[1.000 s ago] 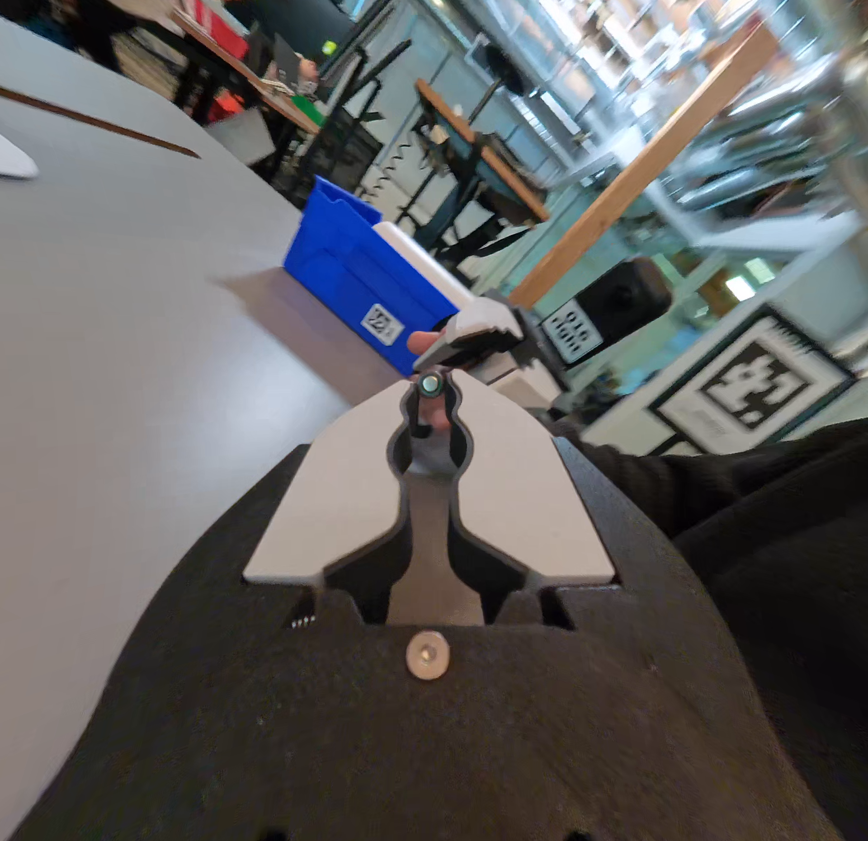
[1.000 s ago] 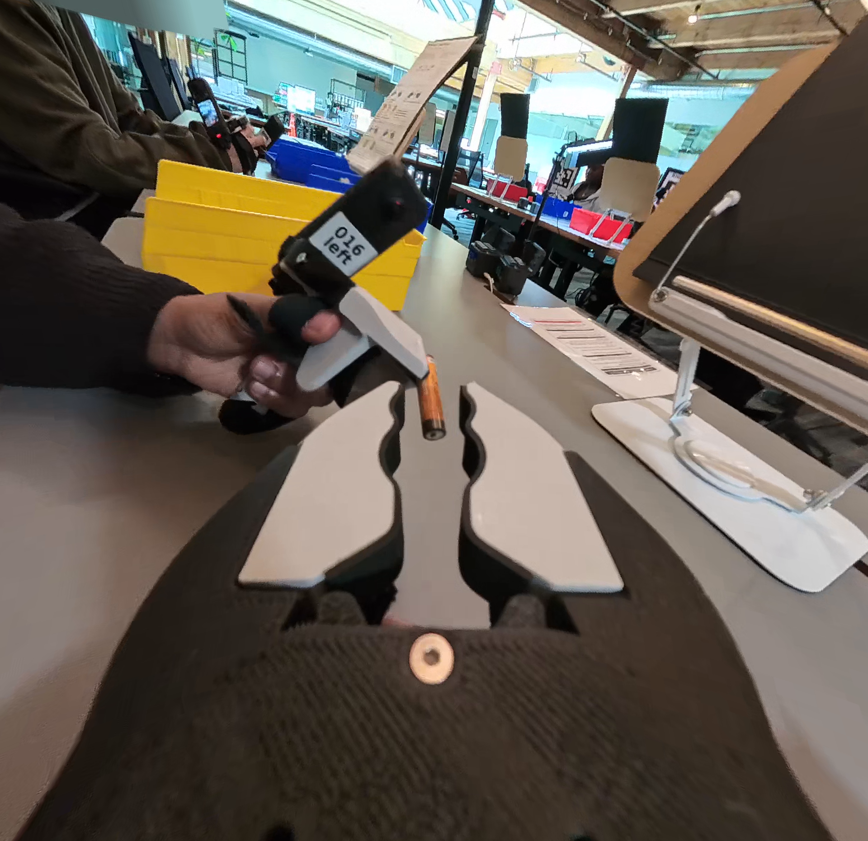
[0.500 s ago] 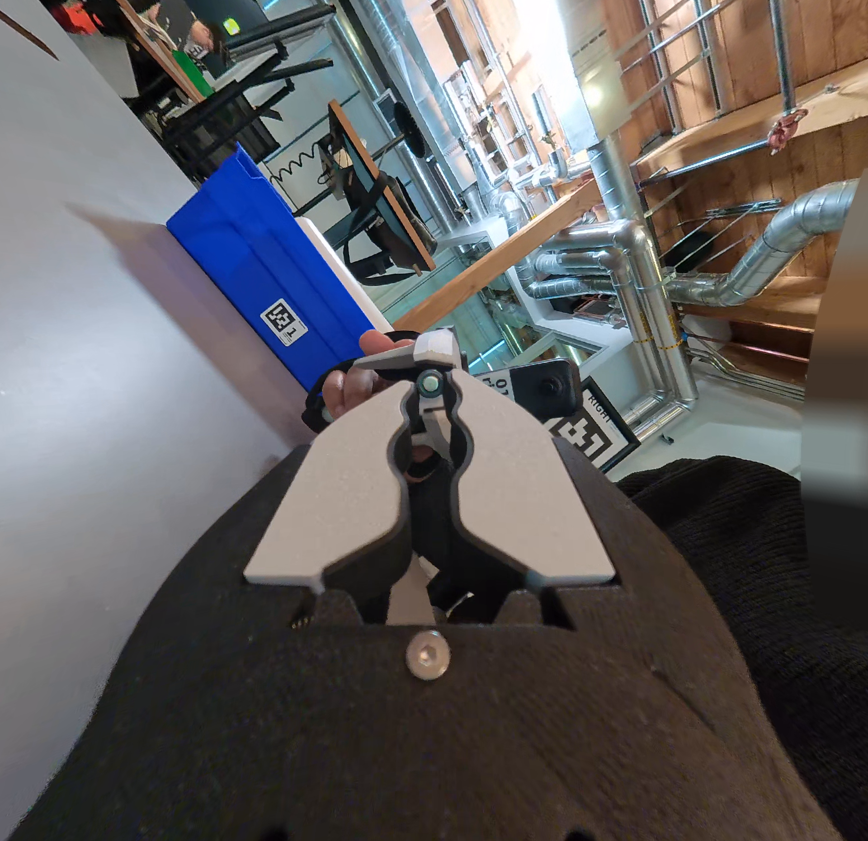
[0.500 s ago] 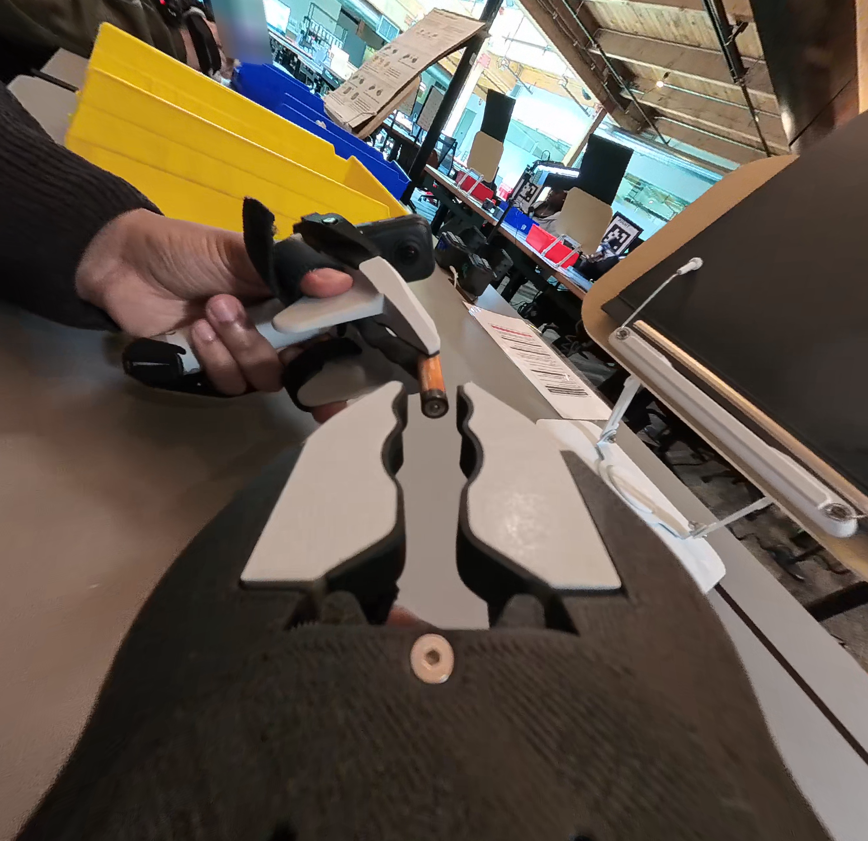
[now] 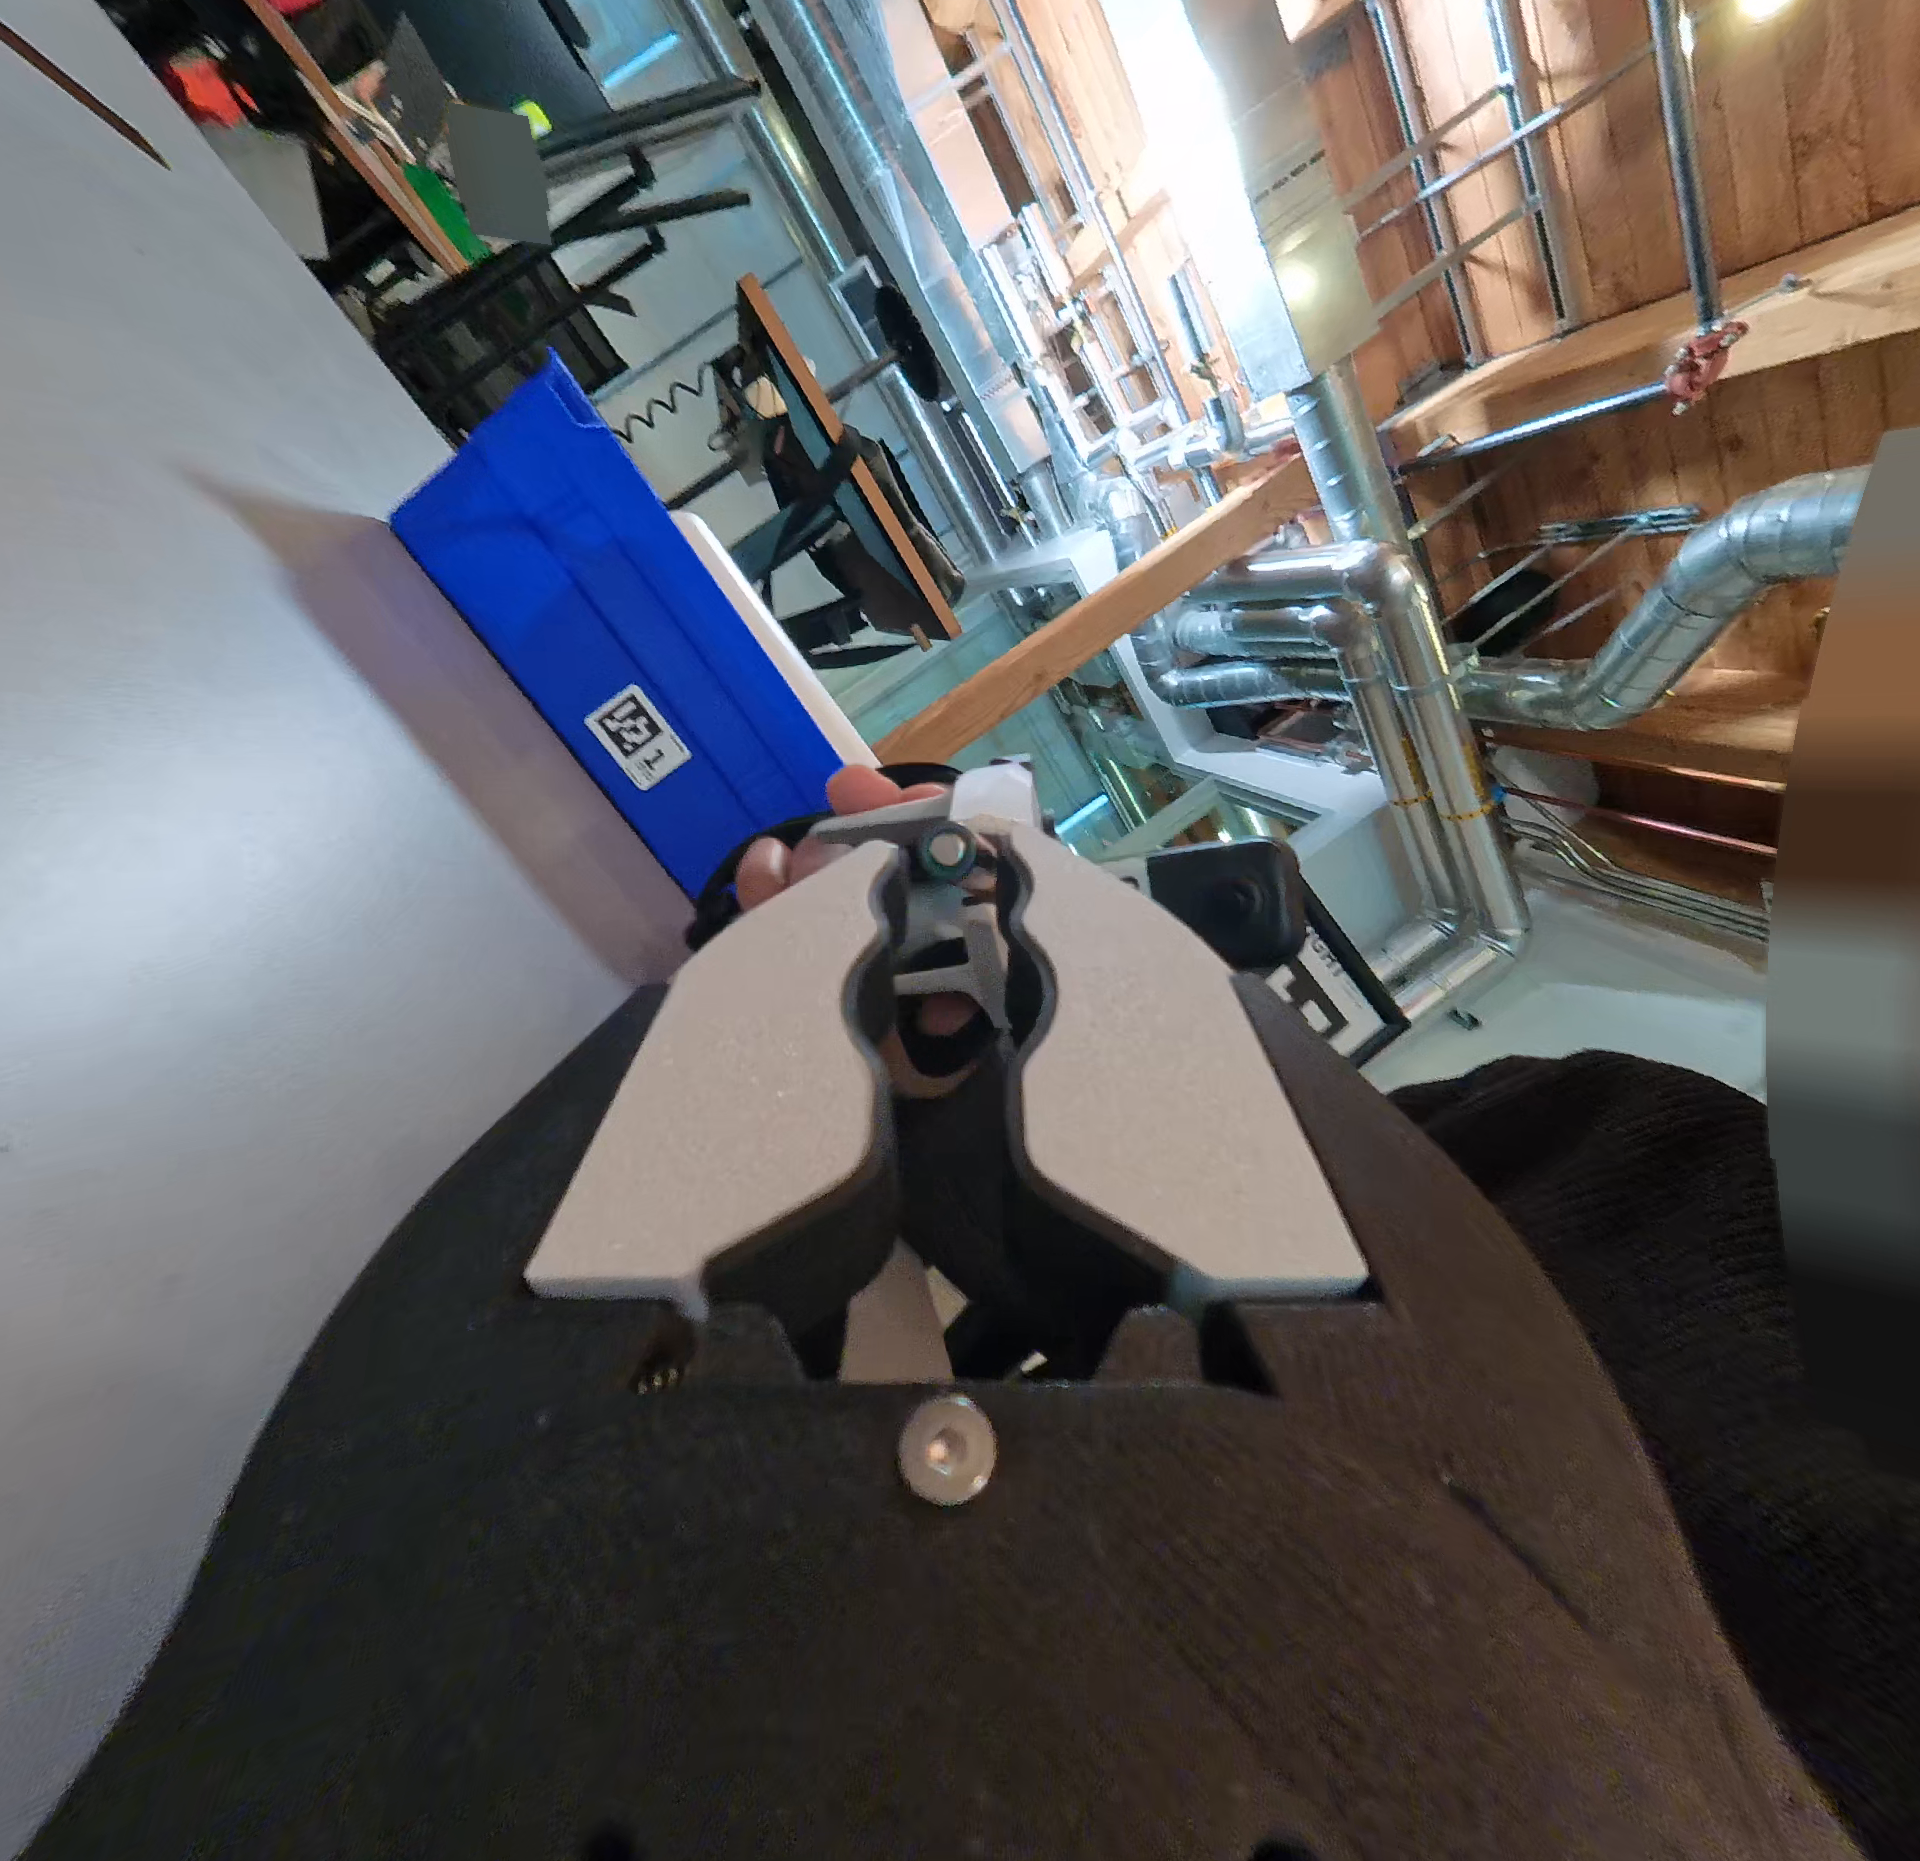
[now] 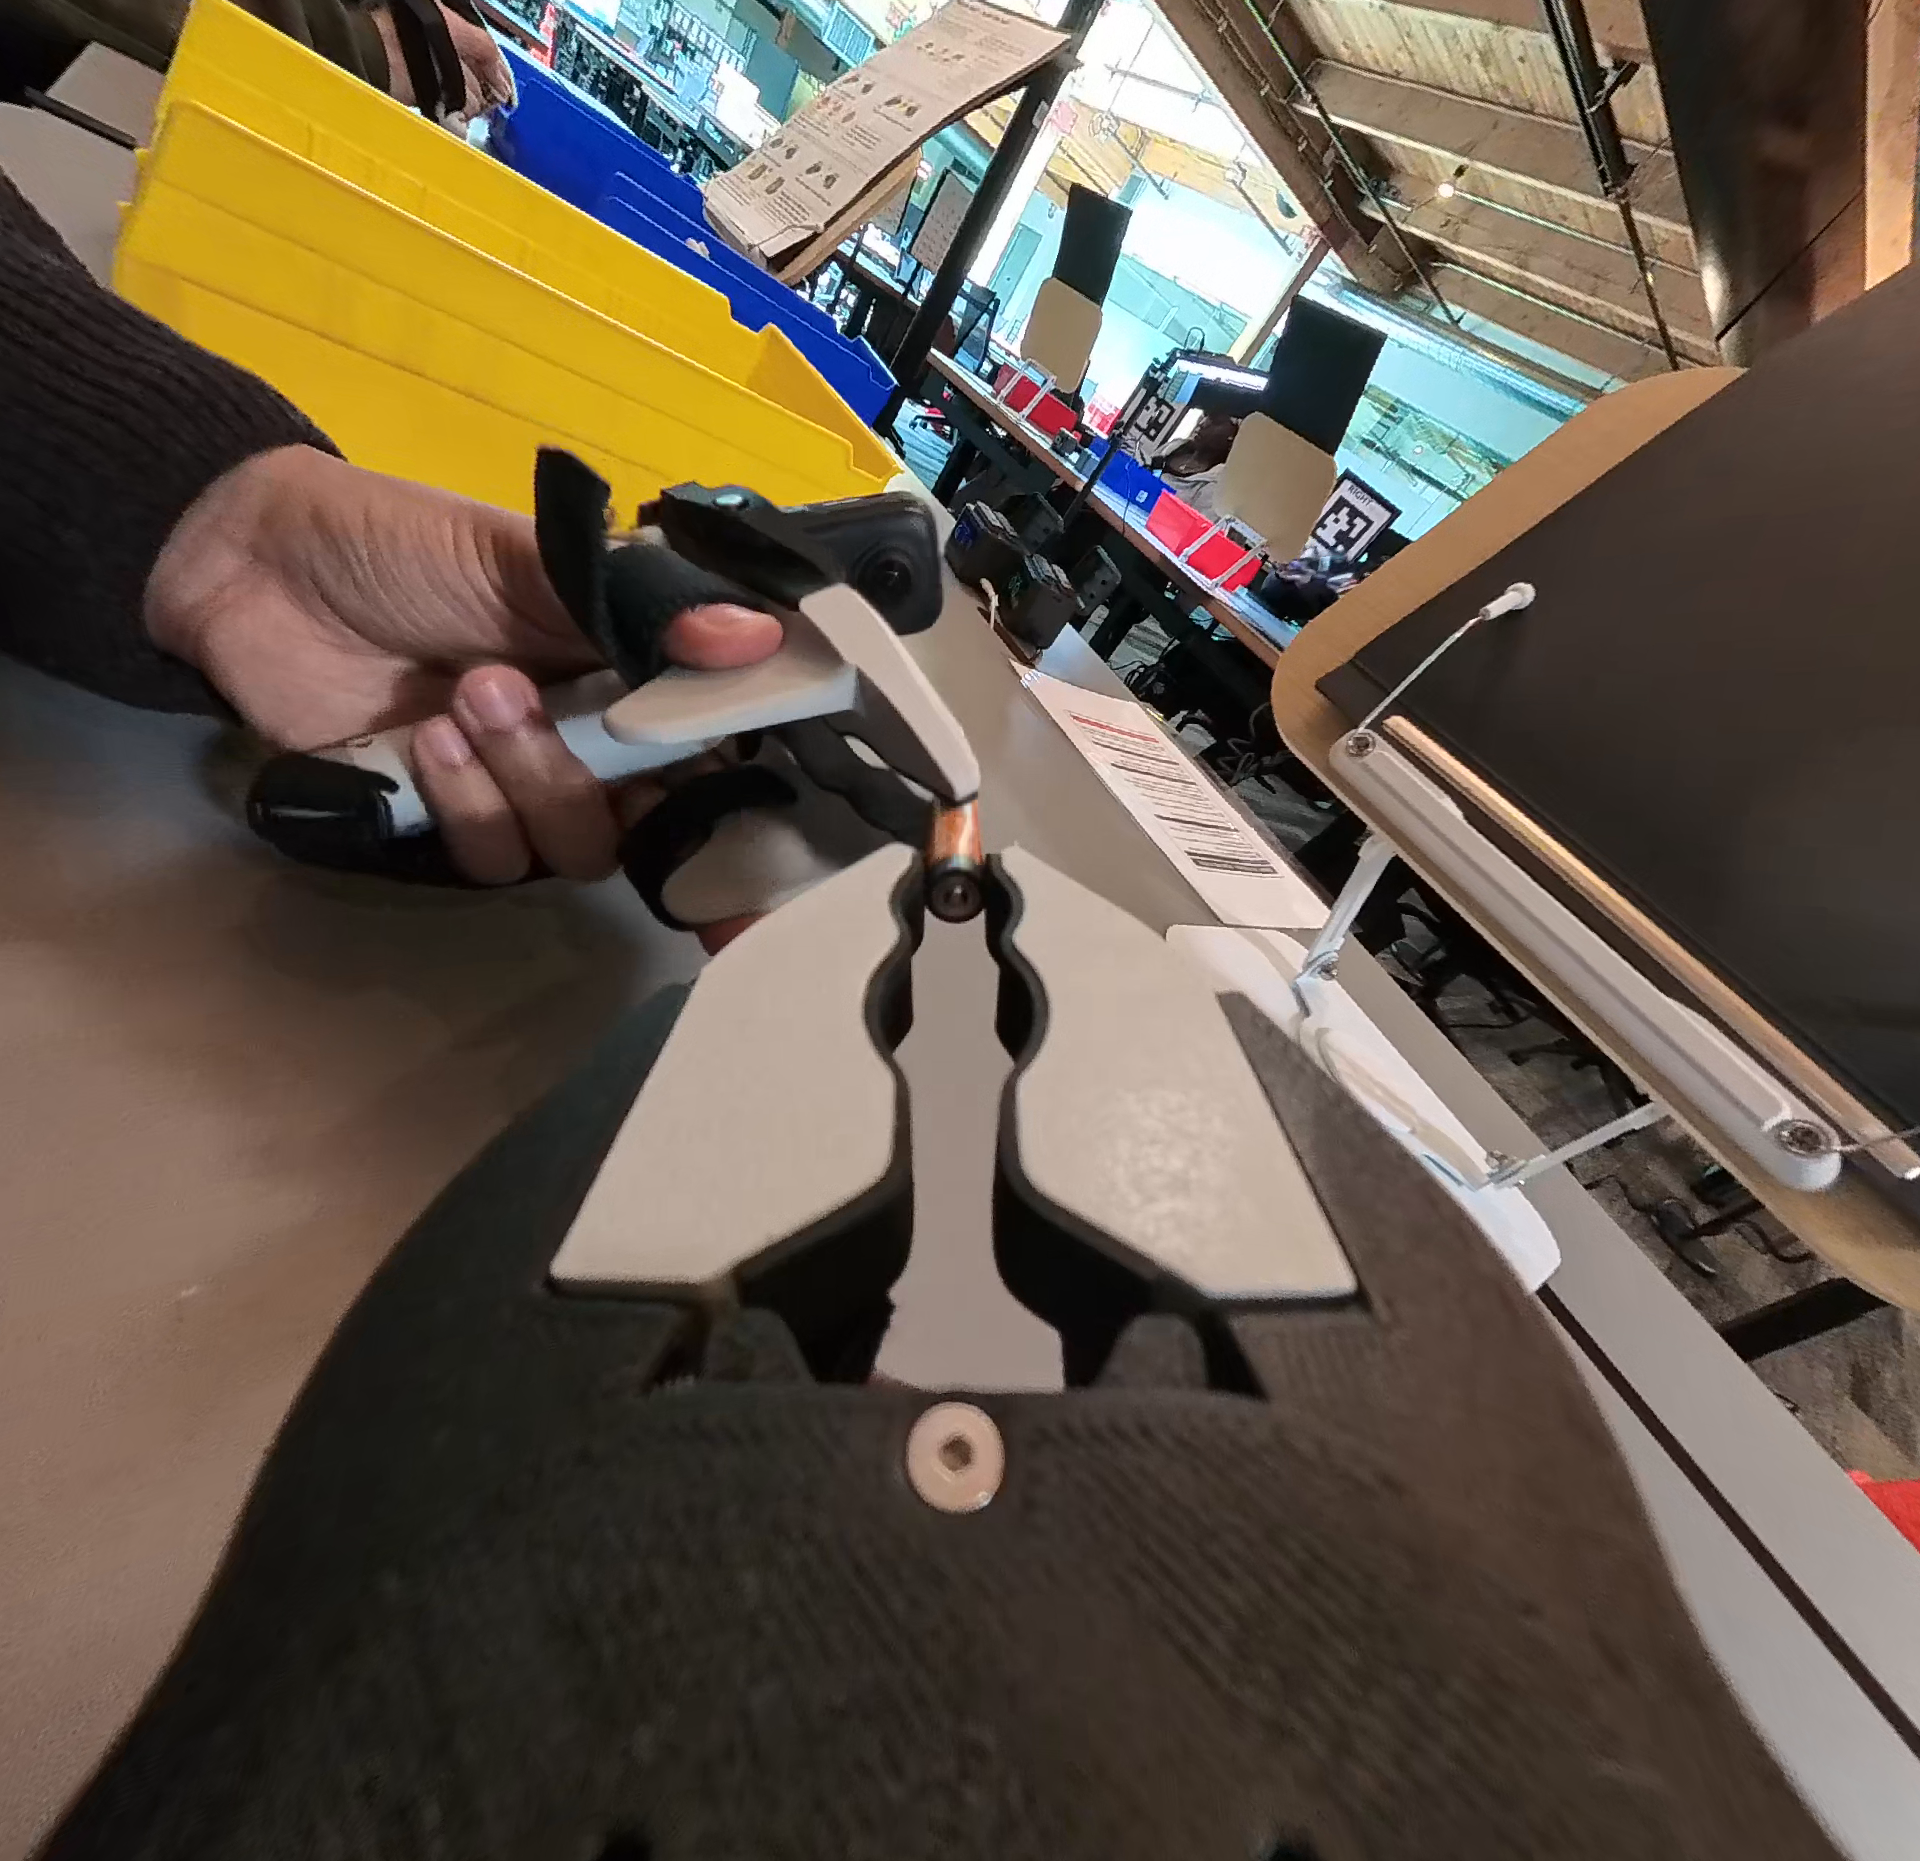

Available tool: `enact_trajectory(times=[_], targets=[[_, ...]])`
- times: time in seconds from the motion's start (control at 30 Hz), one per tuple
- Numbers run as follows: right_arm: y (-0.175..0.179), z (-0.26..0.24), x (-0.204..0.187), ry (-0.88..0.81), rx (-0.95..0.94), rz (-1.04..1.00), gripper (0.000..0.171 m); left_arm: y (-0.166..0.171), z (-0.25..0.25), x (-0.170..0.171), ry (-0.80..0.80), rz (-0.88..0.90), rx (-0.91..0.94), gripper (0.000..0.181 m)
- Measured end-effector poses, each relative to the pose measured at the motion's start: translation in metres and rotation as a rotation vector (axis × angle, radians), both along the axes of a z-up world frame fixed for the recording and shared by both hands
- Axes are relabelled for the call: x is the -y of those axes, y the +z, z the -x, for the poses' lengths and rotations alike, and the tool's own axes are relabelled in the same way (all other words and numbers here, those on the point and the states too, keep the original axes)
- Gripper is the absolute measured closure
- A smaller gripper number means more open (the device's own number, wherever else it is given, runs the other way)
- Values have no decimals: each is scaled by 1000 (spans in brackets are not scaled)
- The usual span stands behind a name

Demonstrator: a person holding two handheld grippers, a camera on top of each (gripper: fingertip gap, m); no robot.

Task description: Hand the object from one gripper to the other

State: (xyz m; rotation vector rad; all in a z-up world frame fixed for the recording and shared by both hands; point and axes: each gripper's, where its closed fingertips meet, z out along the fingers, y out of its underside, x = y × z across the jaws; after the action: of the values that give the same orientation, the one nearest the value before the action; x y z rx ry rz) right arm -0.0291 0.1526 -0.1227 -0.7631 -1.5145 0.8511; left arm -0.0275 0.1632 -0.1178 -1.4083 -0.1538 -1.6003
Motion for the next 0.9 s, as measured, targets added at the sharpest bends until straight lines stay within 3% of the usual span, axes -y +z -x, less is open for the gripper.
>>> enact_trajectory(times=[0.13, 0.47, 0.73, 0.9], targets=[[2, 0, -3, -13, -11, 23, 160, -1, 15, -7, 111, 14, 6, 141], [4, -2, -10, 23, 1, 225, 160, -1, 21, -10, 226, -24, -153, 135], [13, -8, -17, 139, 62, 737, 160, 12, 18, -8, 270, -119, -214, 112], [20, -14, -23, 290, 73, 1071, 161, 13, 11, -9, 328, -190, -393, 87]])
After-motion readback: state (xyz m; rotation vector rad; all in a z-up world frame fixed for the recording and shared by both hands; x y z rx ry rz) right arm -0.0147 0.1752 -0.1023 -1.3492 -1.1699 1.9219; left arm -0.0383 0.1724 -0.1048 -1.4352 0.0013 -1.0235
